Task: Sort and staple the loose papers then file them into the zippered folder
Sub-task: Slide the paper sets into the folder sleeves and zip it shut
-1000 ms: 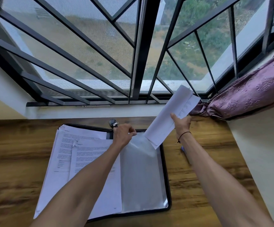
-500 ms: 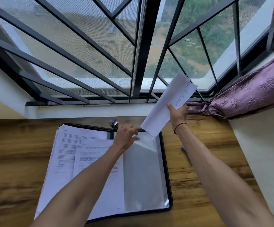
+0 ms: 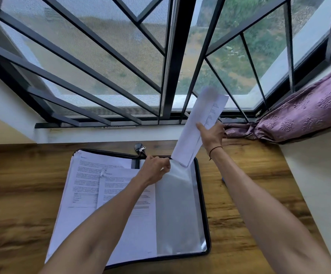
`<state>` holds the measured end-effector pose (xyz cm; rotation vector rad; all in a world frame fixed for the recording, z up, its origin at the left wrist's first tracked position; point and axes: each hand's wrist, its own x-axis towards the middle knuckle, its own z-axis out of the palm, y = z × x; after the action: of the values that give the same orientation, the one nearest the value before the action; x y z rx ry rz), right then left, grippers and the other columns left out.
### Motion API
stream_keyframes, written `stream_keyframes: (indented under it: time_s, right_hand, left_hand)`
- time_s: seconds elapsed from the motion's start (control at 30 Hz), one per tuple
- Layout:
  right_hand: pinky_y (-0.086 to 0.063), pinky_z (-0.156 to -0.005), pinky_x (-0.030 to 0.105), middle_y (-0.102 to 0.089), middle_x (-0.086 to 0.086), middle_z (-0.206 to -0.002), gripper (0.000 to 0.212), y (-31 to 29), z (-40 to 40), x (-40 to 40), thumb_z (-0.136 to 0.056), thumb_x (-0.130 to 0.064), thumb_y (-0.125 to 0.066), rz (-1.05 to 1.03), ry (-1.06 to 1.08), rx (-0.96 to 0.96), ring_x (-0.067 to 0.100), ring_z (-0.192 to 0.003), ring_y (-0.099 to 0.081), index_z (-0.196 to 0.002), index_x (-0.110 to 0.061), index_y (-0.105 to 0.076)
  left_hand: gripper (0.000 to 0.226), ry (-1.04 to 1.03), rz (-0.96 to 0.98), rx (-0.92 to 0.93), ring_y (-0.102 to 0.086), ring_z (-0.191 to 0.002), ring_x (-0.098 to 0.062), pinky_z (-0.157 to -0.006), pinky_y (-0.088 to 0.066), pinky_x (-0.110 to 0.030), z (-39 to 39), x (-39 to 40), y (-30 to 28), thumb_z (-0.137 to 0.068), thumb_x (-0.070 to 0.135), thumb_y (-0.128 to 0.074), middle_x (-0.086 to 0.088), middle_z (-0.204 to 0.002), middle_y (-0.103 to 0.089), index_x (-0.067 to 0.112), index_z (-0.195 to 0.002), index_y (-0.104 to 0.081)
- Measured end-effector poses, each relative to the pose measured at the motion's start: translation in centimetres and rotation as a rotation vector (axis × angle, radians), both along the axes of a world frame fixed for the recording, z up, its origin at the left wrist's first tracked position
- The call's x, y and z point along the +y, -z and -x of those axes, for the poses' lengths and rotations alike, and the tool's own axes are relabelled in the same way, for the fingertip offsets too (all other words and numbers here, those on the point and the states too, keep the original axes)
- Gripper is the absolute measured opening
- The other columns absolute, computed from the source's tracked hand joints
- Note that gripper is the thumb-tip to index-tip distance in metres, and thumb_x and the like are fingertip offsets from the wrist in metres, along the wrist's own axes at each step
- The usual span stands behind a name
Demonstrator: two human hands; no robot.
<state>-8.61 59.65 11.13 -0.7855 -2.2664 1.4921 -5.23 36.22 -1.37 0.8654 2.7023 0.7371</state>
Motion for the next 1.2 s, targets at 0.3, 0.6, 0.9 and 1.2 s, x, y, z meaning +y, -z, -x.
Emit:
stream_keyframes:
  time_s: [0.3, 0.6, 0.9, 1.2]
  right_hand:
    - [-0.051, -0.055, 0.031, -0.067, 0.005, -0.08, 0.051, -1.2, 1.8, -4.6, -0.081, -0.048, -0.084, -0.345, -0.215, 0.018, 0.024, -0.068, -0.063, -0.095, -0.004, -0.062]
    - [-0.059, -0.064, 0.046, -0.069, 0.016, -0.093, 0.033, -1.0, 0.8, -6.4, -0.097, -0.028, -0.068, -0.615, -0.222, -0.107, 0.038, -0.076, -0.066, -0.119, -0.006, -0.056]
    - [-0.054, -0.078, 0.054, -0.067, 0.024, -0.108, 0.043, 0.1, -3.3, 0.1, -0.092, 0.002, -0.046, -0.441, 0.166, -0.277, 0.049, -0.096, -0.066, -0.13, -0.017, -0.038]
    - [-0.056, -0.089, 0.045, -0.071, 0.021, -0.117, 0.028, -0.2, -4.6, 3.1, -0.096, 0.001, -0.059, -0.276, 0.137, 0.129, 0.038, -0.109, -0.068, -0.124, 0.003, -0.059]
  left_hand:
    - [0.023, 0.005, 0.001, 0.063, -0.059, -0.115, -0.017, -0.104, -0.037, -0.041, -1.4, -0.9, 0.6, -0.099, 0.046, -0.061, 0.009, -0.119, -0.069, 0.034, -0.117, -0.068]
    - [0.018, -0.01, 0.021, 0.09, -0.059, -0.113, -0.018, -0.102, -0.036, -0.037, -2.1, -1.4, 0.8, -0.101, 0.027, -0.063, 0.005, -0.117, -0.069, 0.031, -0.116, -0.071]
    - [0.016, -0.011, 0.023, 0.101, -0.061, -0.11, -0.021, -0.102, -0.039, -0.042, -2.2, -0.7, 0.7, -0.101, 0.028, -0.062, 0.004, -0.114, -0.069, 0.031, -0.113, -0.072]
    - [0.023, -0.015, -0.046, 0.183, -0.062, -0.099, -0.023, -0.095, -0.041, -0.039, -2.4, -0.2, 0.4, -0.107, 0.022, -0.05, 0.002, -0.103, -0.071, 0.027, -0.115, -0.071]
